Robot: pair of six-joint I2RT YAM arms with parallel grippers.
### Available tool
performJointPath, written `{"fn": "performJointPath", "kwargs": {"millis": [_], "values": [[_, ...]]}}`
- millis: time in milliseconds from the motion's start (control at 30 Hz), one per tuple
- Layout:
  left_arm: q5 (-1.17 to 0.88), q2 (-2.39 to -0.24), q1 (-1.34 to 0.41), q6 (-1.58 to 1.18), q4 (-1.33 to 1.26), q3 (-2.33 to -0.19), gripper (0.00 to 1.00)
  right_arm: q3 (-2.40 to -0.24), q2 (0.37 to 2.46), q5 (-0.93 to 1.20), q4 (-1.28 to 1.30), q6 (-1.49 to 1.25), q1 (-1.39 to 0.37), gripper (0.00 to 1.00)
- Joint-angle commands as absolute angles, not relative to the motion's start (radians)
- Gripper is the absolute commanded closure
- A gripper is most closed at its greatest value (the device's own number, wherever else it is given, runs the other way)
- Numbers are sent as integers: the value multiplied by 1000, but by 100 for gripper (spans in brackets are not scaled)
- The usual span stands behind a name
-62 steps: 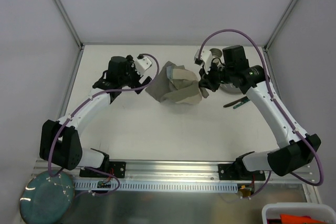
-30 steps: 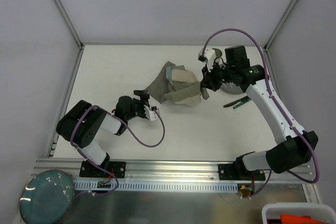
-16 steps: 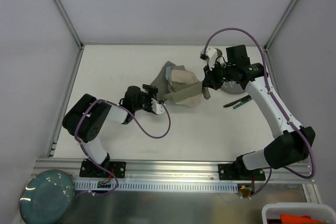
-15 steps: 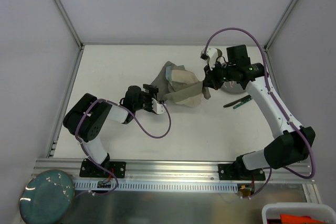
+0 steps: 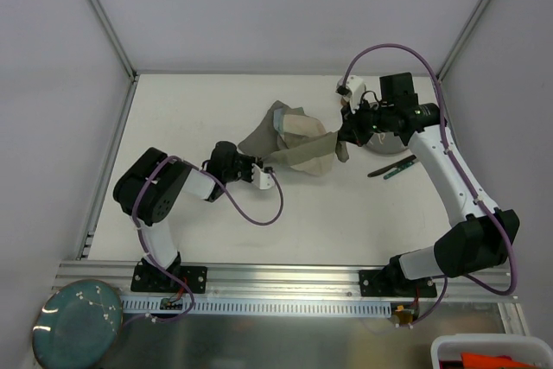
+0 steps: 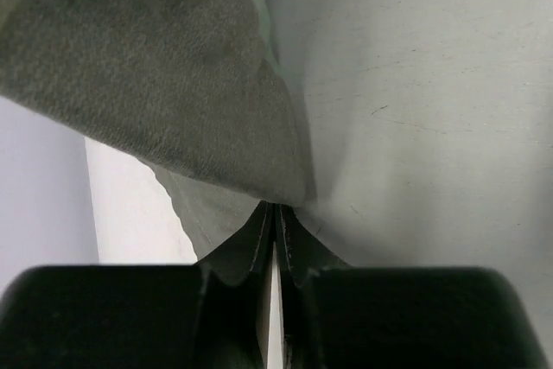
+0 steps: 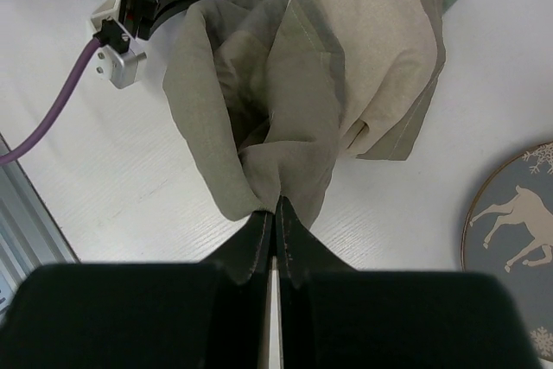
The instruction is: Set the dinner table for one person
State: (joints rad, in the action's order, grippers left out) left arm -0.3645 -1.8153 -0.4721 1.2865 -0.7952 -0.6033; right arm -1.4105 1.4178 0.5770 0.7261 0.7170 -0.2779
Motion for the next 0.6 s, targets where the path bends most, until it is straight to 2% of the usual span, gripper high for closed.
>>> {"fn": "performJointPath", "kwargs": {"millis": [0,300,567], "values": [[-385,-1825,-476,1270,-755,-624,100,-1442,1397,609,718,703,-267,100],[-342,-1714,-462,1200,-664,-653,100,-1410,1413,618,695,703,-252,100],[-290,-1398,-403,1131,-379,-745,100,-1497,1451,655,689,693,-212,100]]}}
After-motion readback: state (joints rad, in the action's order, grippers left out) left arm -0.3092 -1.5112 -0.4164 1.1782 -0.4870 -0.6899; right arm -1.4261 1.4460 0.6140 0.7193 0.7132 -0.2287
